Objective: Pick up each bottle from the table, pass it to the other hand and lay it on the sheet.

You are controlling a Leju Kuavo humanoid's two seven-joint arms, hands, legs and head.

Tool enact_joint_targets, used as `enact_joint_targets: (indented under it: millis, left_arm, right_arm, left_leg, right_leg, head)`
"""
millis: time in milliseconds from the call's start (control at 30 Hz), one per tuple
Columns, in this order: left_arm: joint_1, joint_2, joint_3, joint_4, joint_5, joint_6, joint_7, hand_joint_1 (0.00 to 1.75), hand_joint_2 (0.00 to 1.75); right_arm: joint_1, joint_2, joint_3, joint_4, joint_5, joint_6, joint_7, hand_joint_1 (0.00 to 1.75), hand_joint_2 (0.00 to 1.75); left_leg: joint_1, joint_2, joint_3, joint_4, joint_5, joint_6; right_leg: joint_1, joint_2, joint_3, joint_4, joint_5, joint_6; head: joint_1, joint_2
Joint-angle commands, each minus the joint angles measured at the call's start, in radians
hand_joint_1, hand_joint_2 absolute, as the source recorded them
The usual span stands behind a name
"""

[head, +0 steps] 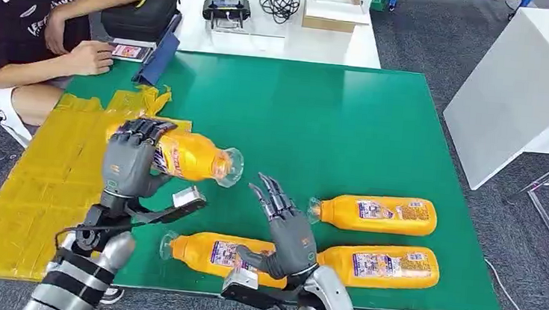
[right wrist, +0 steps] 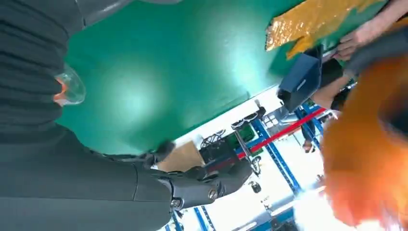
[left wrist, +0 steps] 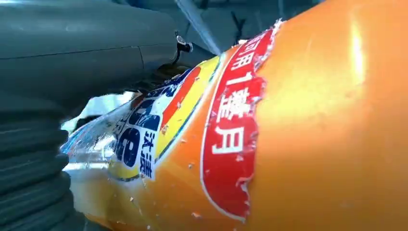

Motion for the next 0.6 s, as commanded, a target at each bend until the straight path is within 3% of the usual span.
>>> enact_joint_targets:
  millis: [33, 133, 267, 367, 600]
  left_arm:
    - [-0.135, 0.195, 0.155, 0.390, -0.064, -0.154, 0.201, 1.75, 1.75]
    - [-0.175, 0.246, 0.198, 0.536, -0.133, -0.133, 0.198, 1.75, 1.75]
    - [-0.157, 0.239, 0.226, 0.555, -0.166, -0.157, 0.235, 1.75, 1.75]
    - [-0.163, 0.223, 0.244, 0.631, -0.157, -0.275, 0.249, 1.75, 1.75]
    - [-0.168, 0.213, 0.241, 0.644, -0.148, -0.289, 0.243, 1.75, 1.75]
  right_arm:
    - [-0.035, -0.102, 0.154, -0.042, 0.113, 0.166, 0.038, 0.00, 1.75]
    - [-0.057, -0.106, 0.181, 0.004, 0.107, 0.186, 0.043, 0.00, 1.75]
    - [-0.066, -0.108, 0.185, 0.028, 0.145, 0.179, 0.086, 0.00, 1.75]
    - [-0.070, -0.109, 0.183, 0.055, 0.148, 0.201, 0.103, 0.00, 1.75]
    - [-0.070, -0.108, 0.184, 0.054, 0.148, 0.205, 0.105, 0.00, 1.75]
  left_leg:
    - [0.001, 0.001, 0.006, -0.002, -0.001, -0.002]
    - [0.001, 0.005, 0.005, -0.002, -0.001, -0.002]
    - [0.001, 0.005, 0.005, -0.002, 0.000, -0.003]
    - [0.002, 0.003, 0.005, -0.002, -0.001, -0.003]
    - [0.002, 0.002, 0.002, -0.001, 0.000, -0.003]
  right_leg:
    - [0.000, 0.002, 0.005, -0.002, -0.001, -0.001]
    - [0.001, 0.006, 0.005, -0.001, 0.000, -0.002]
    - [0.001, 0.007, 0.003, -0.001, 0.001, -0.004]
    - [0.001, 0.006, 0.004, -0.002, 0.001, -0.004]
    - [0.001, 0.005, 0.003, -0.001, 0.000, -0.004]
  head:
    - [0.000, 0.000]
    - [0.000, 0.000]
    - [0.000, 0.000]
    - [0.001, 0.000]
    - [0.001, 0.000]
